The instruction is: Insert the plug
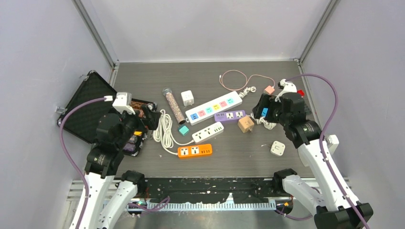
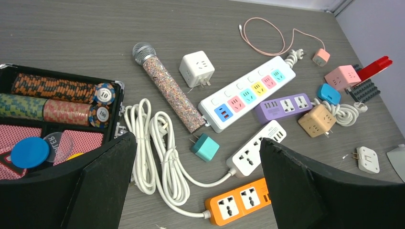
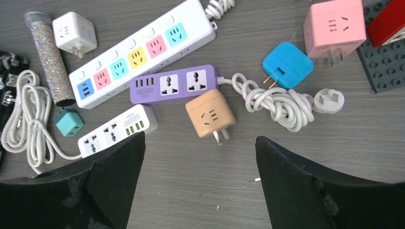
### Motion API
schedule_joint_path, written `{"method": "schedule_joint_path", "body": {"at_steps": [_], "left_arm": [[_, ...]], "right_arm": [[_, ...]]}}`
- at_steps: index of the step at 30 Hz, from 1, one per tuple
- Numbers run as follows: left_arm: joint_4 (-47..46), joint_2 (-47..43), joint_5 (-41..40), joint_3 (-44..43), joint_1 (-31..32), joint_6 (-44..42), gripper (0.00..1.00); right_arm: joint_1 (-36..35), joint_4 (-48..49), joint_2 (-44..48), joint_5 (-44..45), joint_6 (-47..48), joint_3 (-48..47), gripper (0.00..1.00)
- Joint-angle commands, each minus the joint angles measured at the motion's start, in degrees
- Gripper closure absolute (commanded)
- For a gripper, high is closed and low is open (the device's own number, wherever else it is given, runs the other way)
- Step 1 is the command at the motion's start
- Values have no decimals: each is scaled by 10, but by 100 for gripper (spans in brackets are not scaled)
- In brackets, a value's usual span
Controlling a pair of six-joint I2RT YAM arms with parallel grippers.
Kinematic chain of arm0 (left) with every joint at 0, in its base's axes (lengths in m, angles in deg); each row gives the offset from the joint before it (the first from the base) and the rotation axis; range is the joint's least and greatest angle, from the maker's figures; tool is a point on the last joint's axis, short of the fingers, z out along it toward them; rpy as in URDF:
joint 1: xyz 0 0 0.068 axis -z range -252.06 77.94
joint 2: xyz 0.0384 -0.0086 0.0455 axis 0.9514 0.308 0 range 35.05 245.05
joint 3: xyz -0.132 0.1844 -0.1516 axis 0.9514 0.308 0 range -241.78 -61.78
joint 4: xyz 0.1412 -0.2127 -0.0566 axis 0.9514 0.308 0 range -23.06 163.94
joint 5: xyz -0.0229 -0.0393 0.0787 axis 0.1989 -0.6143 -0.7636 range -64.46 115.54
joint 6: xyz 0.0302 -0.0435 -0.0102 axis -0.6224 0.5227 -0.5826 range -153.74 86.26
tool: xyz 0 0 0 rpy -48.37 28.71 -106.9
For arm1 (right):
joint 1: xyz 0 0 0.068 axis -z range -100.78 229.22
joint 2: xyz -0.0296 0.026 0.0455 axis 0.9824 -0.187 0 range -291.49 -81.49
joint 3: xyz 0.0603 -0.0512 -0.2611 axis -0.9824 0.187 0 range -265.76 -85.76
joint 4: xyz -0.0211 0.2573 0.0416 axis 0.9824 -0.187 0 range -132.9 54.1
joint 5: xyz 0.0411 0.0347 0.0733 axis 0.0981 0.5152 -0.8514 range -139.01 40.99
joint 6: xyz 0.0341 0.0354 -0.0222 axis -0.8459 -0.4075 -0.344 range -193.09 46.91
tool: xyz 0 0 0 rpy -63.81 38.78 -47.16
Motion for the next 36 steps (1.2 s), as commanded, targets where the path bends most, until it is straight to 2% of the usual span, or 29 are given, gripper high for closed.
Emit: {"method": "schedule_joint_path", "body": {"at_steps": [1,7,10,21,36], "left_arm": [[-71,-9,-1,29,-3,10,0],[-107,-10,91,53,-2,5,0],[-120,-12,111,61,0,9,0],[-124,8,131,76,1,35,0],[-118,47,141,72,1,42,0]], "right_arm": [[1,-11,-17,21,7,6,10],[-2,-20,-90,35,-14,33,10],[-22,16,-113,26,-13,45,11],[-70,45,-292,43,28,-9,10],[-88,86,-404,53,41,-35,16]]}}
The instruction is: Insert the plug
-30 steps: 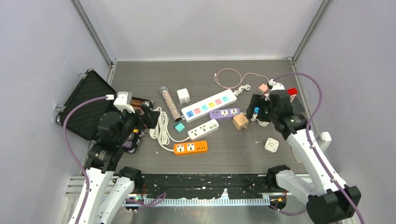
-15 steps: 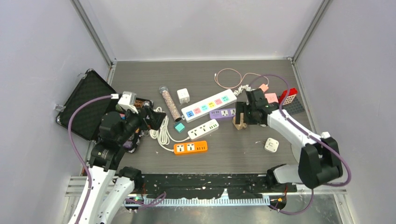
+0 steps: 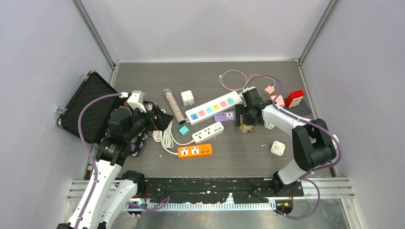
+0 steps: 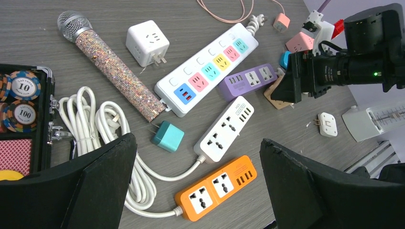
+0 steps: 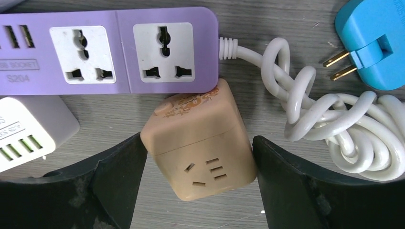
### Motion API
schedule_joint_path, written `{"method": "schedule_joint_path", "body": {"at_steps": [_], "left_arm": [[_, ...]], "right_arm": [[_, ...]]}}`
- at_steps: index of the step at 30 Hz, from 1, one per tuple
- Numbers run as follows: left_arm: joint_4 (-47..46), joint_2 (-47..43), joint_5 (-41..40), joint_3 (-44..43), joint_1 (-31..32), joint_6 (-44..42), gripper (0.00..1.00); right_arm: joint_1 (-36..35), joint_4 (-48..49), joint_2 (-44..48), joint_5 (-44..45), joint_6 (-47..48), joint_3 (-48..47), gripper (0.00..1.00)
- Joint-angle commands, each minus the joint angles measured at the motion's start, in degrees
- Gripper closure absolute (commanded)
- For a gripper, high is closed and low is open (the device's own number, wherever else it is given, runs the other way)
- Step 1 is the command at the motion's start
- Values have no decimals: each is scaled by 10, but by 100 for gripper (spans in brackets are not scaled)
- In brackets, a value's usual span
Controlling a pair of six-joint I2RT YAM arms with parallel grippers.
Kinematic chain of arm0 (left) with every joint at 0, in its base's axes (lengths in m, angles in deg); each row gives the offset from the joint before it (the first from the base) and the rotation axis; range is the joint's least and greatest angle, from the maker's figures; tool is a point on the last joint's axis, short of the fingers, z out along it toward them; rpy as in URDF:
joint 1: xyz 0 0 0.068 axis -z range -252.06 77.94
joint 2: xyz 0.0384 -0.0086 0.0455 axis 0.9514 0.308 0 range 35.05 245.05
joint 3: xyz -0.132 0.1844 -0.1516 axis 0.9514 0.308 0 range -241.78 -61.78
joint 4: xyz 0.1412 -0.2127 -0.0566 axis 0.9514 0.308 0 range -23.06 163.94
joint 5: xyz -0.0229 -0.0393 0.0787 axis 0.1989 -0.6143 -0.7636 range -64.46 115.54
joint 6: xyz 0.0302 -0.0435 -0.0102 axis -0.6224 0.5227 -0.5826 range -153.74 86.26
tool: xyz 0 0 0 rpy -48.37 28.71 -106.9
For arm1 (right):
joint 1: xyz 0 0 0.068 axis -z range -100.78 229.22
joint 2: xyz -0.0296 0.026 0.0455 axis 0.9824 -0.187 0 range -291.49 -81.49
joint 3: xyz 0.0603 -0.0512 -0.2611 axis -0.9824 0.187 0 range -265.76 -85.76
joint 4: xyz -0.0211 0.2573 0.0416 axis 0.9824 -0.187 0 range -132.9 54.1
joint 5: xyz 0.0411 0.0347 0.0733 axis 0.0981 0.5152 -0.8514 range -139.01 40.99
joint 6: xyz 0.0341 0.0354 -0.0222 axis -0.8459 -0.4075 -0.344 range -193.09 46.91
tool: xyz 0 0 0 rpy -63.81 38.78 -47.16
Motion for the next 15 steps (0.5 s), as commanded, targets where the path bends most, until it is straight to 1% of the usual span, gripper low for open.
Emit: {"method": "schedule_joint_path", "body": {"at_steps": [1,3,5,7,9,12,15], "left_arm": [[-28,-2,13,0,0,8,0],[-30,0,15,1,0,10,1],[-34,2,21,4,0,14,0],[-40,5,31,6,0,19,0],[-46,8,51,7,0,25,1],[-69,12,96,11,2,37,0],[-103,14,133,18,12,51,0]], "right_arm": [[-6,19,-4,16,6,-18,17],[-6,17,-5,26,-2,-20,26],[-8,19,1,28,-9,-20,44],[-12,23,14,21,-12,-19,54],[-18,25,36,13,-17,-19,57],[-27,30,78,-4,-26,-21,58],[-37,57,146,-34,-47,-13,59]]}}
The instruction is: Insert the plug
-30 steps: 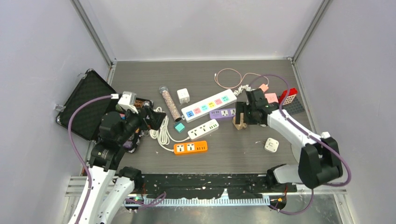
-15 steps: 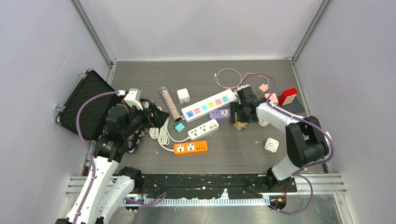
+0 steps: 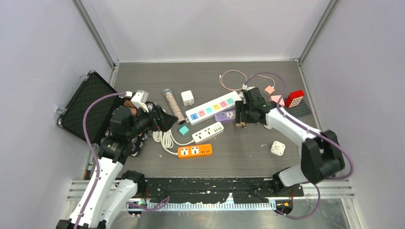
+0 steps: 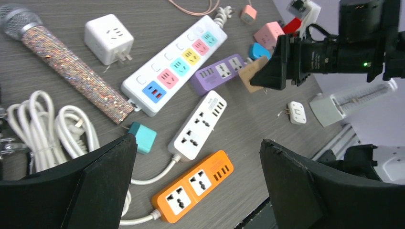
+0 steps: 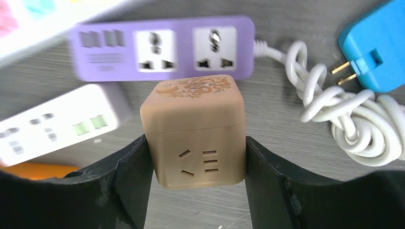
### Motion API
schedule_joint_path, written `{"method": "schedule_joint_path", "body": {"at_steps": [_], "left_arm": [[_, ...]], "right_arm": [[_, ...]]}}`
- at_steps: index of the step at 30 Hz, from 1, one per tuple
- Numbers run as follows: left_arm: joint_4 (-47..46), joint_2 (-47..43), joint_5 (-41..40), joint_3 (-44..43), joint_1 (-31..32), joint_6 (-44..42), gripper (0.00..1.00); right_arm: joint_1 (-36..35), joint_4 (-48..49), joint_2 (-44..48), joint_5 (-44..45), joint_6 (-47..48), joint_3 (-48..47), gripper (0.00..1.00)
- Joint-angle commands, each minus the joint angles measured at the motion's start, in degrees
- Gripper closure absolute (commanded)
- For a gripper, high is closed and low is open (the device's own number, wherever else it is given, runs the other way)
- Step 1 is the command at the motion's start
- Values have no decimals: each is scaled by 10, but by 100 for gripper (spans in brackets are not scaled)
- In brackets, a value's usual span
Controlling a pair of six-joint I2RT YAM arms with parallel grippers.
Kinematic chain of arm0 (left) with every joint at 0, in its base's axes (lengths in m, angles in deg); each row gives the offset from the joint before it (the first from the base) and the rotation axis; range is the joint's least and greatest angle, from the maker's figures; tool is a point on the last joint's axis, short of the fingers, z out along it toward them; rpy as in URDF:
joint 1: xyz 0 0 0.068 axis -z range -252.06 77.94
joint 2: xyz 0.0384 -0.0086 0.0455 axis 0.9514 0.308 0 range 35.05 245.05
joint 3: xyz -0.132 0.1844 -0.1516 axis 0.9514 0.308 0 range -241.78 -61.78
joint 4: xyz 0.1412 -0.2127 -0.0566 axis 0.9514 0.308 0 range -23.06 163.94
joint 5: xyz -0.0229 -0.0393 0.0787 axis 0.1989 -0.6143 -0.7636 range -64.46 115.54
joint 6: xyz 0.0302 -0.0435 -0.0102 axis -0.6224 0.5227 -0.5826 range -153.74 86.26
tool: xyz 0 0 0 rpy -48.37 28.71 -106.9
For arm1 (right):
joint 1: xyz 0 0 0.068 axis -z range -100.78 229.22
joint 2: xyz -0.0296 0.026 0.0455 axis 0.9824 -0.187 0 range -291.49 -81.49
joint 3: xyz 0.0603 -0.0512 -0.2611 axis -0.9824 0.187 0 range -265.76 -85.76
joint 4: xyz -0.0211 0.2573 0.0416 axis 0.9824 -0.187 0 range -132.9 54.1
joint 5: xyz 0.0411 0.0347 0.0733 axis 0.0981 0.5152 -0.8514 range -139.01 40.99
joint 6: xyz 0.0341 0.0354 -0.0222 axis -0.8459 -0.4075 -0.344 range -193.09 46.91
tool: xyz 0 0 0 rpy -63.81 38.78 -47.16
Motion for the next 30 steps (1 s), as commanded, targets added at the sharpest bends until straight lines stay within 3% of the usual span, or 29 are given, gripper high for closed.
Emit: {"method": "schedule_joint_path", "body": {"at_steps": [1,7,9,18,30], "left_arm": [[-86,1,78,10,18,28,0],[-157,8,66,24,84,62,0],[-181,10,37,31,109,72,0],[-336,38,-77,59,200,140,0],[-441,75,19,35,204,217,0]], "right_arm": [[-15,89,115,-71,-35,-8,59],[-42,300,243,-176,-163,67,59],[-60,358,267,-170,-230,89,59],[-158,507,301,-117,-336,117,58],[-190,603,289,-213,-400,114,56]]}}
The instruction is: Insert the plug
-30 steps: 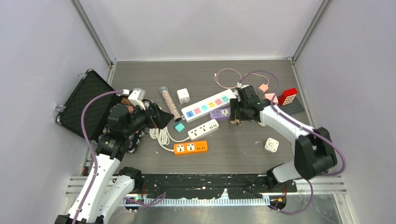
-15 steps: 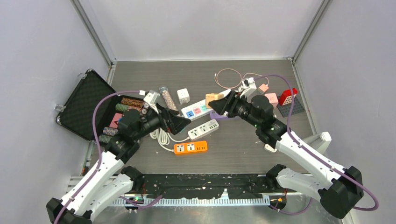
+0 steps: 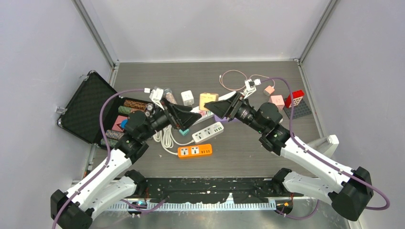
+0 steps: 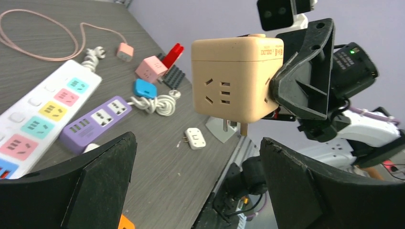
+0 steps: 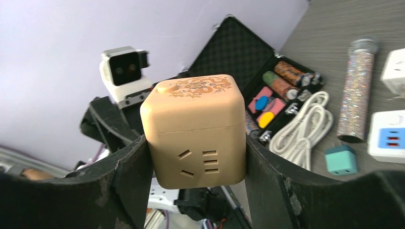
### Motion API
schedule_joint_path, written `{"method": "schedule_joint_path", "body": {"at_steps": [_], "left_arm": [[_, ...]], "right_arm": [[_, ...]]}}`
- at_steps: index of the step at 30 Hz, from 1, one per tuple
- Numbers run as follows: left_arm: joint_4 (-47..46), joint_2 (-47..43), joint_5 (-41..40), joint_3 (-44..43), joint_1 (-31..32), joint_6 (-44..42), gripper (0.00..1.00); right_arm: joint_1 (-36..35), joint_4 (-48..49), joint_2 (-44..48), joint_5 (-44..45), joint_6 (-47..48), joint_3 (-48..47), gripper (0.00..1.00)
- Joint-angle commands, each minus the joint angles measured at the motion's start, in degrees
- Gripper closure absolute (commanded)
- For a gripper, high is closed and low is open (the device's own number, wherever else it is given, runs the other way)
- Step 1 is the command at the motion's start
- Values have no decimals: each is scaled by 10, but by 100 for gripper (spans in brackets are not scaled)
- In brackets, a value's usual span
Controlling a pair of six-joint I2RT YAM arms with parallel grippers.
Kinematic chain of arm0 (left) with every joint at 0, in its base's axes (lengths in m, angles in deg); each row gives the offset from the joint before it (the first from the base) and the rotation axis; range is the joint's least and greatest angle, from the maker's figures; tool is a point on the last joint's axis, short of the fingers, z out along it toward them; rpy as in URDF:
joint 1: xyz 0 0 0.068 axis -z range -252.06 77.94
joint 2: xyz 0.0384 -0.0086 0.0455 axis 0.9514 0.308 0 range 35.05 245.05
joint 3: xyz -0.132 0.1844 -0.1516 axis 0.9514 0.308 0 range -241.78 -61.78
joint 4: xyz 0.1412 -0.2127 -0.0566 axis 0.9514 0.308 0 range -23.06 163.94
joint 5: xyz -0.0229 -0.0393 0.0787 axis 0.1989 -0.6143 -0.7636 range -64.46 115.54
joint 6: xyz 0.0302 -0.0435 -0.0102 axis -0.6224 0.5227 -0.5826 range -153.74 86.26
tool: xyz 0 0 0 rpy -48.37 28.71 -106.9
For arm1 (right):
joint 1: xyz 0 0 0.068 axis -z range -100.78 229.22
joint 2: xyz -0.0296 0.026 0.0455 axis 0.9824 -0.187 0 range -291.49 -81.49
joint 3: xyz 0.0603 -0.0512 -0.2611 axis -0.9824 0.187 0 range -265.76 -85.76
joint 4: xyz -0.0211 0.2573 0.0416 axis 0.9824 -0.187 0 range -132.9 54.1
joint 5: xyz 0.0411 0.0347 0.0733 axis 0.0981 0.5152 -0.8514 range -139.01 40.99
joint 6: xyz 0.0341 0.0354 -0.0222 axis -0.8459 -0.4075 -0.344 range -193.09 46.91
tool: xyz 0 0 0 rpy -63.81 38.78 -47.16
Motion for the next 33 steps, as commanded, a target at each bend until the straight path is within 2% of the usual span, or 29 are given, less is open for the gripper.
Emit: {"method": "schedule_joint_path", "body": {"at_steps": [1,8,13,17,21,27,30,33], "left_arm": [[-104,2,54,-17,2,46,0],[-161,8,88,-11,2,66,0],[-155,14,85,-19,2,81,1],[-158,27,94,-19,2,92,5],[-164,31,94,-8,2,95,15],[-172,26,91,-3,2,106,37],[-171,25,82,-3,2,123,52],[-176,24,79,-1,2,136,58]], "right_arm": [[-10,105,6,-50,-41,-7,56],[-22,101,0,-59,-20,-18,56],[-33,114,-7,-70,-10,-20,56],[-38,127,-11,-74,-11,-18,56],[-39,141,-14,-74,-19,-16,56],[-39,152,-16,-79,-21,-13,56],[-39,157,-17,-81,-20,-10,59],[-39,166,-18,-85,-21,-5,61]]}}
